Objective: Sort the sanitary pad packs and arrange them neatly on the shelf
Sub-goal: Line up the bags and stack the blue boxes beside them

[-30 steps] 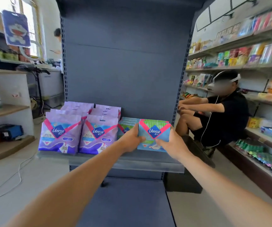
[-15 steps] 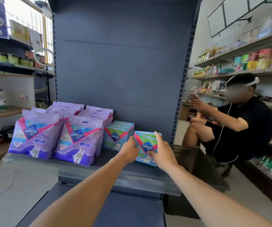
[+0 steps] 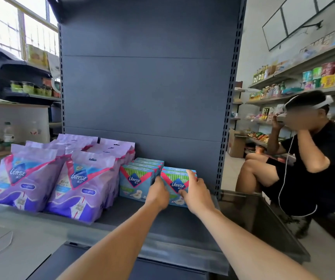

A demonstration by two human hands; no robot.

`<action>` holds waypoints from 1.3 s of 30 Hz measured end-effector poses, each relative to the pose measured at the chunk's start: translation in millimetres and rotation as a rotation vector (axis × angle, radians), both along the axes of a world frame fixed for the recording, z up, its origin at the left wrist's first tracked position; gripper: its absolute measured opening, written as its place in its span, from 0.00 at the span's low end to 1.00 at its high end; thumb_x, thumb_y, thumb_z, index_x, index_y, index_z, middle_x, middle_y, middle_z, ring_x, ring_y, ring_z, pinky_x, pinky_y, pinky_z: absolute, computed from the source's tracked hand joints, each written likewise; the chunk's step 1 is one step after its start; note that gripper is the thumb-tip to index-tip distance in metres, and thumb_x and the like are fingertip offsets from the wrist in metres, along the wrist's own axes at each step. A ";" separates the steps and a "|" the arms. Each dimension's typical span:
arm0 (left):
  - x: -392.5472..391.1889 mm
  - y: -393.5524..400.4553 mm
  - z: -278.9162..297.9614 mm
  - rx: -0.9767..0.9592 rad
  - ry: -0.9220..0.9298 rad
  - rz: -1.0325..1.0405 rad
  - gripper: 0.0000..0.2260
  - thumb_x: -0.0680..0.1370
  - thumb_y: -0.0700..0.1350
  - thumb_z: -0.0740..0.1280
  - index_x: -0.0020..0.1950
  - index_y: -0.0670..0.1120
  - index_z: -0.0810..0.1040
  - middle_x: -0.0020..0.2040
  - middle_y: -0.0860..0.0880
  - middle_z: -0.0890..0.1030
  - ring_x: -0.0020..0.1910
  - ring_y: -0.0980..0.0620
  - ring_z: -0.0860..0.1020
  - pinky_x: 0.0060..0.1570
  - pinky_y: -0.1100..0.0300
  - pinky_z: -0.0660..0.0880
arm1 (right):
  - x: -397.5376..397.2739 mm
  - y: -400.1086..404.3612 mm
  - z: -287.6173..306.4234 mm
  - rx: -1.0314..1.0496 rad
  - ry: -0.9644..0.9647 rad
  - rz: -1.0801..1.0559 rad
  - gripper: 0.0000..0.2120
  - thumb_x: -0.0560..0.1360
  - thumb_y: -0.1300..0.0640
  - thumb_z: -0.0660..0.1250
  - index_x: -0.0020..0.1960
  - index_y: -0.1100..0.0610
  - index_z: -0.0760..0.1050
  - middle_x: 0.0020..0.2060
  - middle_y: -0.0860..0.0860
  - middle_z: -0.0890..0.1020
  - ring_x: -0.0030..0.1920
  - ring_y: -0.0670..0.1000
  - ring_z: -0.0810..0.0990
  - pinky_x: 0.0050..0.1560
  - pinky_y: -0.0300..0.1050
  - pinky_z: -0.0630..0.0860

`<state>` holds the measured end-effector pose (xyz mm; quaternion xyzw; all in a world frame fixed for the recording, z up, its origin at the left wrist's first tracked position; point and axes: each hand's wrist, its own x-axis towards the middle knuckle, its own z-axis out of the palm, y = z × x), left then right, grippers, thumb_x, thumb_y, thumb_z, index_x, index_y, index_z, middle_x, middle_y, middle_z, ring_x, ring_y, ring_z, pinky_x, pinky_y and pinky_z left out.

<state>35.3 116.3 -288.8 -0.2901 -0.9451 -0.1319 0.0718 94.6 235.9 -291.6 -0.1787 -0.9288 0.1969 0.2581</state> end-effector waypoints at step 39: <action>-5.5 16.6 -11.1 0.134 -0.134 -0.151 0.26 0.76 0.38 0.61 0.74 0.42 0.61 0.68 0.38 0.70 0.65 0.37 0.72 0.63 0.49 0.68 | -48.5 9.1 4.4 0.072 -0.019 -0.103 0.36 0.78 0.53 0.66 0.79 0.46 0.49 0.74 0.62 0.55 0.70 0.62 0.63 0.62 0.55 0.74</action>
